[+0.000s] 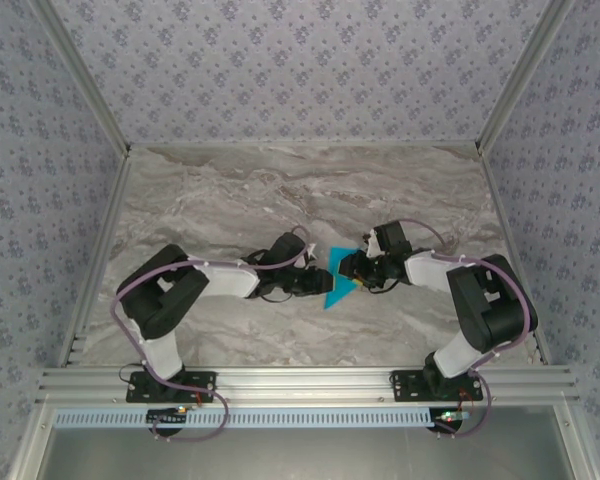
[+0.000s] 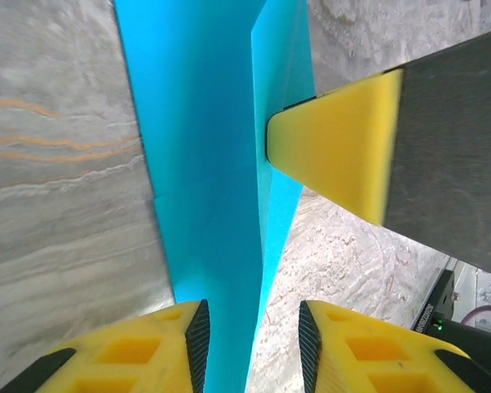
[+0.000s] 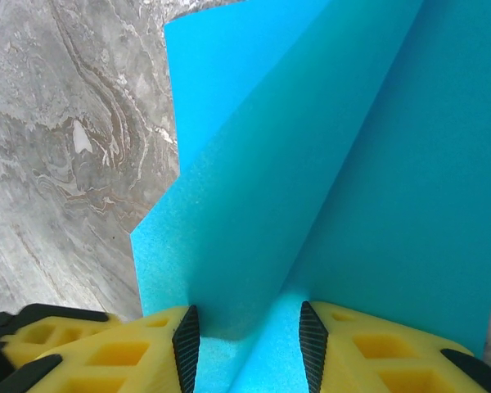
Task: Fold a paper plane with a square sheet of paper (pick it up from the middle)
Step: Fourth fold the wing at the center of the table.
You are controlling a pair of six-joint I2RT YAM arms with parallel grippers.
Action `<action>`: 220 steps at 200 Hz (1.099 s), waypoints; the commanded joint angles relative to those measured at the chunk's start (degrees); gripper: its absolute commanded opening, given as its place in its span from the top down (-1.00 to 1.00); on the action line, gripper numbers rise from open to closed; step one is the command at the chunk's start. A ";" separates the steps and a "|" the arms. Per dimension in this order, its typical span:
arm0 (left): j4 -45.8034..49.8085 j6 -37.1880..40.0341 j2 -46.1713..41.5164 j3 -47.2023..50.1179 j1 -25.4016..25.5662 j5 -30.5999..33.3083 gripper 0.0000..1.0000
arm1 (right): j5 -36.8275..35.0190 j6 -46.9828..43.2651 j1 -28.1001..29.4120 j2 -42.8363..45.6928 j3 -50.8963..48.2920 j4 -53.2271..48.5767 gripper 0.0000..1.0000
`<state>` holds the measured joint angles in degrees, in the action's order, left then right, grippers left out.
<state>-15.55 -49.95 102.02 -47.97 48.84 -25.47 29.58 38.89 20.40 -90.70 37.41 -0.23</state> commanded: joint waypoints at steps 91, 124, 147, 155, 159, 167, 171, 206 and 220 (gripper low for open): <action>-4.23 -2.29 -0.62 -1.46 1.07 -0.22 0.55 | -7.07 -2.34 1.94 -5.39 3.61 -10.32 0.03; -2.92 -1.91 0.41 -2.13 1.12 -0.27 0.62 | -7.70 -2.35 2.47 -6.26 4.29 -11.23 -0.01; -2.59 -1.65 1.06 -2.72 1.11 -0.94 0.64 | -7.96 -2.35 2.71 -6.72 4.60 -11.62 -0.01; -1.79 -1.32 1.29 -3.05 1.04 -0.64 0.65 | -8.00 -2.41 2.67 -6.71 4.56 -11.71 -0.01; -1.26 -1.17 1.43 -3.24 1.11 -0.37 0.66 | -8.02 -2.34 2.74 -6.77 4.55 -11.68 -0.01; -0.43 -0.98 1.60 -3.44 1.02 0.12 0.67 | -8.05 -2.35 2.80 -6.80 4.69 -11.79 -0.01; -0.09 -0.81 1.75 -3.53 1.03 0.41 0.68 | -8.02 -2.38 2.74 -6.78 4.69 -11.81 -0.01; 2.11 -0.46 2.87 -3.93 1.05 1.83 0.72 | -8.74 -2.38 2.79 -6.65 4.94 -12.74 -0.02; 2.19 -0.55 3.34 -3.98 1.06 1.97 0.72 | -8.91 -2.37 2.75 -6.70 5.04 -12.98 -0.02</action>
<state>-15.73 -51.55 103.53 -50.76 49.63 -24.40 26.72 37.85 22.76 -93.93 43.77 -7.51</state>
